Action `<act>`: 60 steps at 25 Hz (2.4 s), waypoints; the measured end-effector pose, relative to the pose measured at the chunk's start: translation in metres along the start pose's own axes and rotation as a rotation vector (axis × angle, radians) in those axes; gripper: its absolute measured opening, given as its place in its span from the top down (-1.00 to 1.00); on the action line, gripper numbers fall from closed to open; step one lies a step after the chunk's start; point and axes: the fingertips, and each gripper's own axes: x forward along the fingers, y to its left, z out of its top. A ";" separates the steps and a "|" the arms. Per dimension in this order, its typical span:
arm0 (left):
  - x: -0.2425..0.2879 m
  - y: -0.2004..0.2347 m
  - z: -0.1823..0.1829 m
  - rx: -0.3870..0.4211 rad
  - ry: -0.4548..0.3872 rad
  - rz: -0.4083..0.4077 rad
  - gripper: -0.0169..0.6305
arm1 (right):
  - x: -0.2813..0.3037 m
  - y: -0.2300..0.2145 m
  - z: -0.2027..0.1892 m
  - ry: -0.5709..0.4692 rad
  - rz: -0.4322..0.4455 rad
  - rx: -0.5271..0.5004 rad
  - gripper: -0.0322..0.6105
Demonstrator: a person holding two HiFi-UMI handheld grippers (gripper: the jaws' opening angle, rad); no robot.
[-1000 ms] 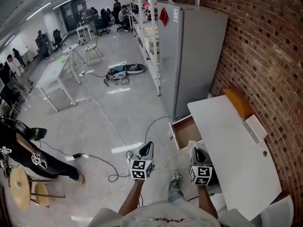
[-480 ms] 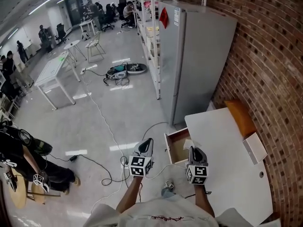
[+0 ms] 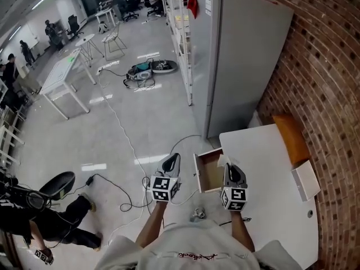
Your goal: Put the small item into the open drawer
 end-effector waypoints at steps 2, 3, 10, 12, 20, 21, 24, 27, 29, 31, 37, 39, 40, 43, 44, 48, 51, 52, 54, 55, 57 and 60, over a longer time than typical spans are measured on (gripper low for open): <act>0.003 0.003 -0.006 -0.010 0.015 0.010 0.92 | 0.006 -0.002 -0.003 0.014 0.008 0.000 0.82; 0.005 0.004 -0.009 -0.014 0.022 0.013 0.92 | 0.009 -0.003 -0.006 0.020 0.013 -0.001 0.82; 0.011 0.006 -0.027 -0.037 0.055 0.005 0.92 | 0.025 -0.007 -0.018 0.060 0.021 -0.015 0.82; 0.011 0.007 -0.032 -0.037 0.062 0.002 0.92 | 0.031 -0.004 -0.024 0.074 0.028 -0.020 0.82; 0.041 0.021 -0.070 -0.063 0.112 -0.039 0.92 | 0.063 0.000 -0.061 0.139 0.014 -0.006 0.82; 0.046 0.023 -0.077 -0.069 0.120 -0.046 0.92 | 0.067 0.001 -0.068 0.151 0.010 -0.004 0.82; 0.059 0.029 -0.098 -0.082 0.148 -0.074 0.92 | 0.078 0.002 -0.090 0.185 -0.010 0.005 0.82; 0.070 0.035 -0.119 -0.099 0.169 -0.097 0.92 | 0.092 0.004 -0.112 0.211 -0.030 0.009 0.82; 0.075 0.041 -0.134 -0.112 0.183 -0.103 0.92 | 0.102 0.009 -0.126 0.224 -0.033 0.008 0.82; 0.080 0.046 -0.152 -0.120 0.201 -0.108 0.92 | 0.110 0.013 -0.141 0.237 -0.032 0.010 0.82; 0.083 0.044 -0.207 -0.121 0.271 -0.151 0.92 | 0.116 0.020 -0.195 0.303 -0.043 0.037 0.82; 0.079 0.044 -0.230 -0.124 0.301 -0.153 0.92 | 0.113 0.024 -0.218 0.333 -0.046 0.051 0.82; 0.077 0.044 -0.241 -0.130 0.314 -0.151 0.92 | 0.111 0.025 -0.230 0.349 -0.047 0.057 0.82; 0.070 0.040 -0.271 -0.152 0.348 -0.151 0.92 | 0.101 0.027 -0.262 0.399 -0.053 0.072 0.82; 0.068 0.038 -0.279 -0.158 0.357 -0.154 0.92 | 0.098 0.028 -0.272 0.415 -0.056 0.077 0.82; 0.066 0.032 -0.307 -0.170 0.377 -0.165 0.92 | 0.088 0.031 -0.305 0.453 -0.065 0.094 0.82; 0.068 0.028 -0.326 -0.178 0.392 -0.170 0.92 | 0.082 0.033 -0.326 0.476 -0.066 0.103 0.82; 0.068 0.027 -0.333 -0.181 0.398 -0.171 0.92 | 0.080 0.034 -0.332 0.485 -0.064 0.107 0.82; 0.065 0.024 -0.346 -0.190 0.411 -0.169 0.92 | 0.073 0.038 -0.343 0.504 -0.058 0.118 0.82; 0.064 0.022 -0.352 -0.195 0.416 -0.168 0.92 | 0.070 0.039 -0.348 0.512 -0.056 0.124 0.82; 0.063 0.019 -0.364 -0.208 0.420 -0.165 0.92 | 0.067 0.041 -0.356 0.525 -0.052 0.129 0.82; 0.061 0.018 -0.381 -0.217 0.438 -0.156 0.92 | 0.064 0.044 -0.369 0.542 -0.046 0.131 0.82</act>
